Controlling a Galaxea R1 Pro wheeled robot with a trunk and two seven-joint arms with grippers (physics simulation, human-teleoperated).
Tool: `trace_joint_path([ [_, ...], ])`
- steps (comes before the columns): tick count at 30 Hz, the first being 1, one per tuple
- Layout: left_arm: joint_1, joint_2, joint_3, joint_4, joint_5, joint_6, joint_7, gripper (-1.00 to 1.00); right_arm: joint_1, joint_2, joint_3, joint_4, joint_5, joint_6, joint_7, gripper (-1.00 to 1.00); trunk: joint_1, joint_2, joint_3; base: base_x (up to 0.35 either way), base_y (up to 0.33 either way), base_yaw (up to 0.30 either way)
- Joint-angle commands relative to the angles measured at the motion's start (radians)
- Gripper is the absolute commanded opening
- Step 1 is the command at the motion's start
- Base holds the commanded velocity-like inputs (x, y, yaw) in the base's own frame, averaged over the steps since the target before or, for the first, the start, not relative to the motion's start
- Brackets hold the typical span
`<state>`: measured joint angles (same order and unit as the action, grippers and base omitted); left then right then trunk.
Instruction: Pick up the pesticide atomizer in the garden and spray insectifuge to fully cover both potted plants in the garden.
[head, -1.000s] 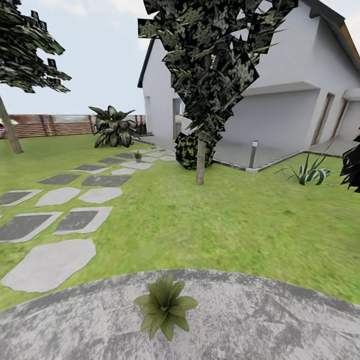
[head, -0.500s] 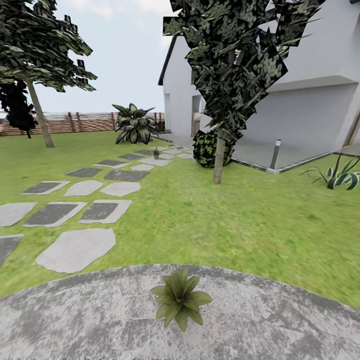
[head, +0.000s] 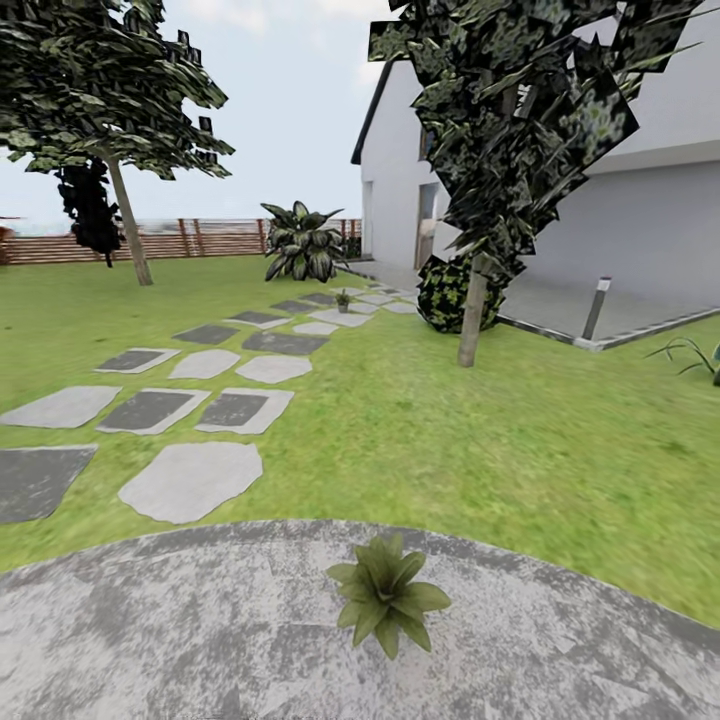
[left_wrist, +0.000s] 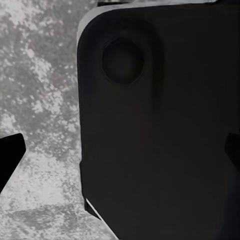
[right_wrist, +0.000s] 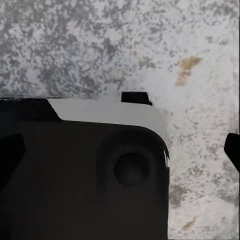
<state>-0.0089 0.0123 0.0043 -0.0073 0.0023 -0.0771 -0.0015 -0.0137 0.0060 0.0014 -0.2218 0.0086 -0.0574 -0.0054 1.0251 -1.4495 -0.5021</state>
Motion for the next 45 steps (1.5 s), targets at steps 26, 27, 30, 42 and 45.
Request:
trace_joint_path([
  [26,-0.039,0.054,0.004,-0.266,0.039,-0.103,0.0,1.0,0.0,-0.013,-0.002,-0.265,0.0,-0.132,0.007,1.0,0.0,-0.001,-0.031,-0.116,0.157,0.201],
  [27,-0.041,0.054,0.004,-0.274,0.039,-0.103,0.001,1.0,0.0,-0.013,-0.003,-0.266,0.0,-0.136,0.006,1.0,0.0,-0.001,-0.032,-0.159,0.276,0.081],
  [30,-0.047,0.055,0.005,-0.315,0.04,-0.101,0.005,1.0,0.0,-0.014,-0.003,-0.268,0.001,-0.166,0.003,1.0,0.0,-0.001,-0.032,-0.113,0.286,0.042],
  [42,-0.069,0.057,0.007,-0.468,0.074,-0.106,0.011,1.0,0.0,-0.014,-0.001,-0.366,0.002,-0.217,0.006,1.0,0.0,-0.001,-0.033,0.019,0.306,0.004],
  [45,-0.064,0.061,0.01,-0.466,0.077,-0.119,0.011,1.0,0.0,-0.016,-0.003,-0.363,0.003,-0.217,0.004,1.0,0.0,-0.001,-0.033,0.052,0.309,0.0],
])
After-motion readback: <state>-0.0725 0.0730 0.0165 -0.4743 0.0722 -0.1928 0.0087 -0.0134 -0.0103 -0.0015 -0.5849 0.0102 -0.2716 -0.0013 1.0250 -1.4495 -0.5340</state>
